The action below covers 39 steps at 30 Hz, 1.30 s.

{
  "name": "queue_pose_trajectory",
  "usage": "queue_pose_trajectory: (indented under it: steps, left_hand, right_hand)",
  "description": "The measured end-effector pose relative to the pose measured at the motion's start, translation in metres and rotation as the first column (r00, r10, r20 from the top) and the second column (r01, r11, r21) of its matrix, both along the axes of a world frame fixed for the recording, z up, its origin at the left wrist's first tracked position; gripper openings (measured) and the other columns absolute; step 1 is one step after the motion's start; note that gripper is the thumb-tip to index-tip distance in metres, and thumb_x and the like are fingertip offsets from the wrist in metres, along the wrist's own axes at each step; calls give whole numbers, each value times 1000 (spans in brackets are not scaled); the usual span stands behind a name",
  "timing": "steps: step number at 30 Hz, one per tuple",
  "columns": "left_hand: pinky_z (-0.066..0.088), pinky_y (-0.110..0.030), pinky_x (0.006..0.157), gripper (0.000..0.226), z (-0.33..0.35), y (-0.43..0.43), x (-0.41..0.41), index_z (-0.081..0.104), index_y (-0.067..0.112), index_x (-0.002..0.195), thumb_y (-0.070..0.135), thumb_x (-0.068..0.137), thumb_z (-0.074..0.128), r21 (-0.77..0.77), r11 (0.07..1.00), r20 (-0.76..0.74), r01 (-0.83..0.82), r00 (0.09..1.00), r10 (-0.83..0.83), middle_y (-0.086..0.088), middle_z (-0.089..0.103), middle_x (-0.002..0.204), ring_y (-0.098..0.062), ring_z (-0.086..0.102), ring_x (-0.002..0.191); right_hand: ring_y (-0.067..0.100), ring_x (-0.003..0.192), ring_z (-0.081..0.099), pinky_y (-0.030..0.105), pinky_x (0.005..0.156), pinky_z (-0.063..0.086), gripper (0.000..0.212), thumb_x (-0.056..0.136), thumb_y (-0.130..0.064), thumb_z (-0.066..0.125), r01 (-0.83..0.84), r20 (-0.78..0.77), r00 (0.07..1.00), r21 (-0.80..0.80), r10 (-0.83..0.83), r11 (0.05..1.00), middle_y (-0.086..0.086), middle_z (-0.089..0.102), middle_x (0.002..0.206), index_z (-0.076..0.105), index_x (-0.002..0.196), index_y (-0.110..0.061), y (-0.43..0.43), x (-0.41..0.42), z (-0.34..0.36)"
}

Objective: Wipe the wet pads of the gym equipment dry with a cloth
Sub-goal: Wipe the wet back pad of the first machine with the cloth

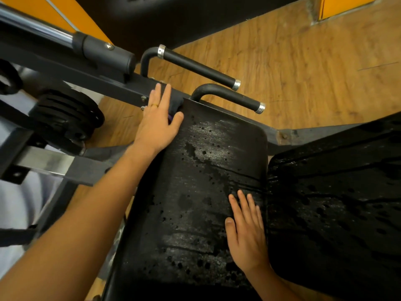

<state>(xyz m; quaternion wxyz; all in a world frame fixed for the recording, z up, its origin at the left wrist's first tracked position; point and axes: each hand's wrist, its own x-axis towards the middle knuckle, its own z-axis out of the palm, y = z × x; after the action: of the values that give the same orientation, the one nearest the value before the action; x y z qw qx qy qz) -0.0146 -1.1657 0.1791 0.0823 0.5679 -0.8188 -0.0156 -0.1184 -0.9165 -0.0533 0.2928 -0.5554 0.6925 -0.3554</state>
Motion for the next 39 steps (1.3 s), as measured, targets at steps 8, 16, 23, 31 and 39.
queue_pose_trajectory:
  steps: [8, 16, 23, 31, 39]
  left_hand:
    - [9, -39, 126, 67, -40, 133, 71, 14, 9, 161, 45, 106, 26, 32, 999, 310, -42, 950, 30, -6, 0, 170, -19, -3, 156]
    - [12, -46, 125, 67, -49, 133, 67, 25, 3, 157, 40, 102, 24, -101, 995, 421, -15, 906, 56, -14, 17, 167, -28, 14, 155]
    - [19, -45, 123, 66, -53, 131, 66, 32, 2, 155, 39, 100, 30, -172, 985, 458, 1, 885, 79, -16, 24, 164, -28, 23, 153]
    - [25, -45, 120, 66, -51, 132, 64, 37, 1, 153, 38, 99, 34, -183, 983, 481, 1, 872, 88, -17, 29, 162, -30, 29, 150]
    - [22, -43, 121, 66, -52, 133, 63, 36, 1, 153, 37, 98, 36, -188, 982, 489, 0, 867, 94, -16, 27, 163, -29, 27, 151]
  right_hand:
    - [7, 155, -7, 38, 127, -1, 60, 101, -47, 19, -3, 24, 1000, -2, 3, 1000, -13, 5, 168, 25, 159, -30, -1, -1, 4]
    - [14, 125, 49, 31, 109, 35, 37, 94, -23, 50, 263, 269, 938, -135, -220, 955, -6, 61, 128, 63, 128, -19, -66, 0, 73]
    - [18, 134, 43, 40, 113, 37, 40, 96, -24, 55, -27, 80, 994, -474, 73, 880, 0, 53, 141, 57, 136, -19, -233, -15, 170]
    - [27, 156, -1, 55, 124, 5, 82, 93, -77, 34, -641, -407, 735, -152, 543, 753, 1, 4, 170, 19, 160, -33, -308, -32, 149]
    - [29, 142, 33, 48, 113, 32, 54, 101, -58, 45, -533, -403, 833, -401, 379, 745, 6, 42, 152, 53, 141, -22, -310, -20, 141]
